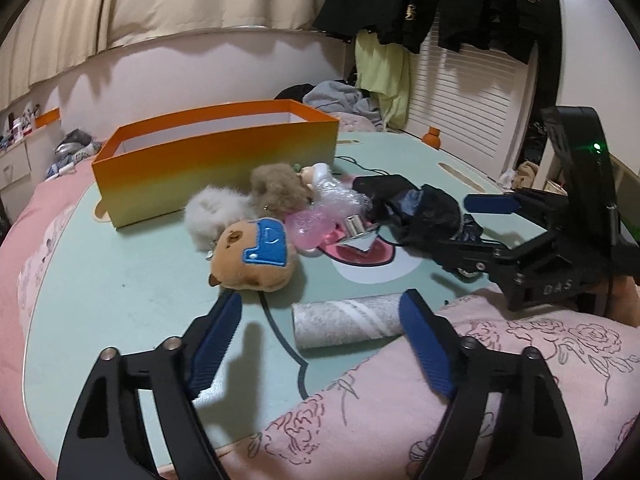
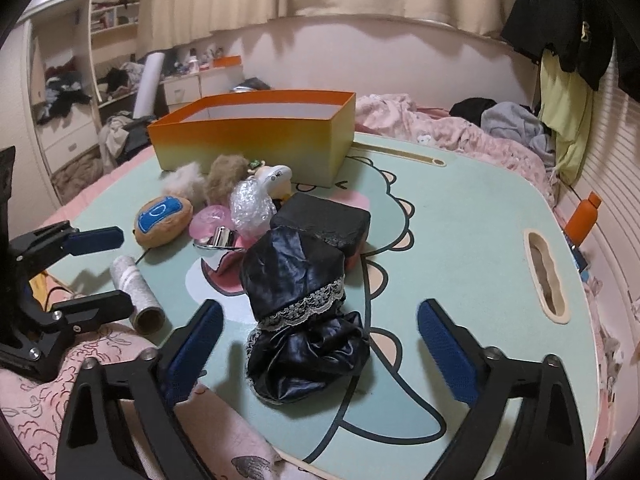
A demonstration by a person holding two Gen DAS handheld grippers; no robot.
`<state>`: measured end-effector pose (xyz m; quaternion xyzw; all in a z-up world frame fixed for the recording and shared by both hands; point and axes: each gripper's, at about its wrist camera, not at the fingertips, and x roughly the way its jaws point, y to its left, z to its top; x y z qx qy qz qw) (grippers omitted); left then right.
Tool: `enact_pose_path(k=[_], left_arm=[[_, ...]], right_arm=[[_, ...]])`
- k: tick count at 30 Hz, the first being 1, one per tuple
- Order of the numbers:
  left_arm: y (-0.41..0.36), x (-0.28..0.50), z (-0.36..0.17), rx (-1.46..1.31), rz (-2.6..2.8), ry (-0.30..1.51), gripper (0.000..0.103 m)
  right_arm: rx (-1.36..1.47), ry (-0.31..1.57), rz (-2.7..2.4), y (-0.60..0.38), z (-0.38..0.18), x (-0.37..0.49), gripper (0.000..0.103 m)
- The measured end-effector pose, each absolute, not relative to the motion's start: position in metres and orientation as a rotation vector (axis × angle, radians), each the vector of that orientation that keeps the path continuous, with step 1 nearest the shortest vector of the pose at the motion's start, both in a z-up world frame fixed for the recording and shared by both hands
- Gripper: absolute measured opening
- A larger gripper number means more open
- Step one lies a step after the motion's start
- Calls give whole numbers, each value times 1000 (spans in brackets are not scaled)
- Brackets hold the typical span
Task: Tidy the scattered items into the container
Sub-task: 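Grasp the black lace cloth with the right tool while the left tool grasps the white roll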
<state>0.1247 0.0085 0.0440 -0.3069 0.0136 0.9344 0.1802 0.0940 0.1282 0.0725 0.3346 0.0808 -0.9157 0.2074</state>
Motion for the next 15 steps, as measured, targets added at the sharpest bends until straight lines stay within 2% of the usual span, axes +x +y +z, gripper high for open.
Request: enact_pose_path(k=[1, 3, 4, 5, 8, 10, 15], left_arm=[[9, 125, 45, -862, 2635, 41, 69], [13, 128, 46, -849, 2619, 53, 59], [14, 130, 46, -842, 2612, 62, 54], [17, 132, 47, -836, 2612, 84, 54], [19, 131, 47, -836, 2584, 86, 46], [18, 129, 44, -858, 2533, 62, 30], [18, 131, 43, -850, 2507, 51, 27]], right_arm=[[938, 221, -2545, 128, 72, 93, 85], [949, 216, -2530, 128, 70, 92, 68], [954, 215, -2522, 127, 69, 92, 64], [955, 215, -2515, 127, 68, 93, 58], [945, 220, -2502, 126, 67, 96, 51], [935, 210, -2493, 127, 68, 98, 45], [891, 138, -2489, 136, 72, 102, 40]])
